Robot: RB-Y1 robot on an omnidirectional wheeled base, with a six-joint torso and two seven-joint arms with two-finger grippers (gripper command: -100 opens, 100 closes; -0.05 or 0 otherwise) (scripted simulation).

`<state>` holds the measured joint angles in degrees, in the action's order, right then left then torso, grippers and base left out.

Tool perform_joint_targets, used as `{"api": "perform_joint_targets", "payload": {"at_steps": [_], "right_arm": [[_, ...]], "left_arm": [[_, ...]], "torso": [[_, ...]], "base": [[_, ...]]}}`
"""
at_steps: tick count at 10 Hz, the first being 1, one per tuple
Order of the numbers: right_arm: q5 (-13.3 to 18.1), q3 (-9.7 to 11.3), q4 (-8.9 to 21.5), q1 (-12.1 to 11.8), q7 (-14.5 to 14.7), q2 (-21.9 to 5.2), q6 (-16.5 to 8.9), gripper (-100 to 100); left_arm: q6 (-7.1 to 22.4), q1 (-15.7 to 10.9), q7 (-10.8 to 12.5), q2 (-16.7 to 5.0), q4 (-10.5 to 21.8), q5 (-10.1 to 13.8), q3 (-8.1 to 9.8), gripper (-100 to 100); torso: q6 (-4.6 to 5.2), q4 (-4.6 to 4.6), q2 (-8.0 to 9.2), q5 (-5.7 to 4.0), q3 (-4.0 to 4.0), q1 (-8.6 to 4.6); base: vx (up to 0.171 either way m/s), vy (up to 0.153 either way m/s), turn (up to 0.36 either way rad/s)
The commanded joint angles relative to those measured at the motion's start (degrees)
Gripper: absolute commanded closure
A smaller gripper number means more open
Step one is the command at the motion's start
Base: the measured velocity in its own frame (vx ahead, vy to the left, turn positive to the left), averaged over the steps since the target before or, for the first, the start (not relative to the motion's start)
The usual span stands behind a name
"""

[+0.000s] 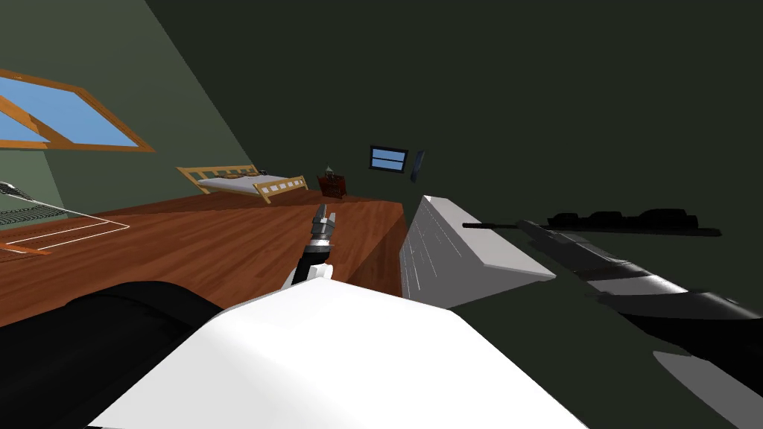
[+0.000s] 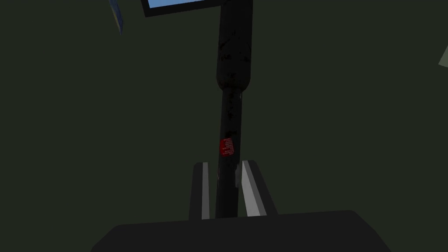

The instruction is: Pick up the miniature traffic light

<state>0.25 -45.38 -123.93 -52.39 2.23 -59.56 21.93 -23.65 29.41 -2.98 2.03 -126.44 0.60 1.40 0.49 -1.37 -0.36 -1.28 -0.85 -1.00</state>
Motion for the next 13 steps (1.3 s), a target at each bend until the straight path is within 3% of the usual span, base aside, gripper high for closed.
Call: {"api": "perform_joint_targets", "payload": {"at_steps": [1,3,5,6,9,10,12,13], "right_arm": [[-0.5,-2.9,-2.9,-2.9,0.5,0.9,0.8,100],[-0.5,-6.0,-3.6,-6.0,0.5,0.9,0.8,100],[-0.5,-6.5,-3.6,-8.2,0.5,0.9,0.8,100],[-1.5,-9.1,-6.5,-10.4,1.3,3.6,2.6,100],[-1.5,-14.3,-8.8,-15.8,1.3,3.6,2.6,100],[-1.5,-14.5,-8.8,-17.4,1.3,3.6,2.6,100],[-1.5,-14.4,-8.6,-17.3,1.4,3.5,2.6,100],[-1.5,-14.4,-8.6,-17.3,1.4,3.5,2.5,0]], "left_arm": [[0.0,0.0,0.0,0.0,0.0,0.0,0.00,0],[0.0,0.0,0.0,0.0,0.0,0.0,-0.01,0],[0.0,0.0,0.0,0.0,0.0,0.0,-0.01,0],[0.0,0.0,0.0,0.0,0.0,0.0,-0.01,0],[0.0,0.0,0.0,0.0,0.0,0.0,-0.01,0],[0.0,0.0,0.0,0.0,0.0,0.0,-0.01,0],[0.0,0.0,0.0,0.0,0.0,0.0,-0.01,0],[0.0,0.0,0.0,0.0,0.0,0.0,-0.01,0]], "torso": [[0.00,0.00,0.00,0.00,0.00,0.00],[-0.15,-0.11,-0.18,0.08,-0.16,0.21],[-0.08,-0.06,0.11,0.07,0.00,0.12],[-0.07,-0.05,0.16,0.10,0.03,0.10],[-0.17,-0.18,-0.23,0.20,-0.22,0.29],[-0.14,-0.18,-0.11,0.17,-0.16,0.21],[-0.13,-0.19,0.04,0.15,-0.10,0.17],[-0.16,-0.20,0.02,0.16,-0.11,0.19]], "base": [[0.143,0.016,-0.075],[0.054,0.011,0.017],[-0.009,-0.002,-0.001],[0.111,0.036,-0.083],[0.079,0.000,-0.023],[-0.006,-0.012,0.007],[-0.009,-0.003,-0.009],[0.000,0.000,0.000]]}}
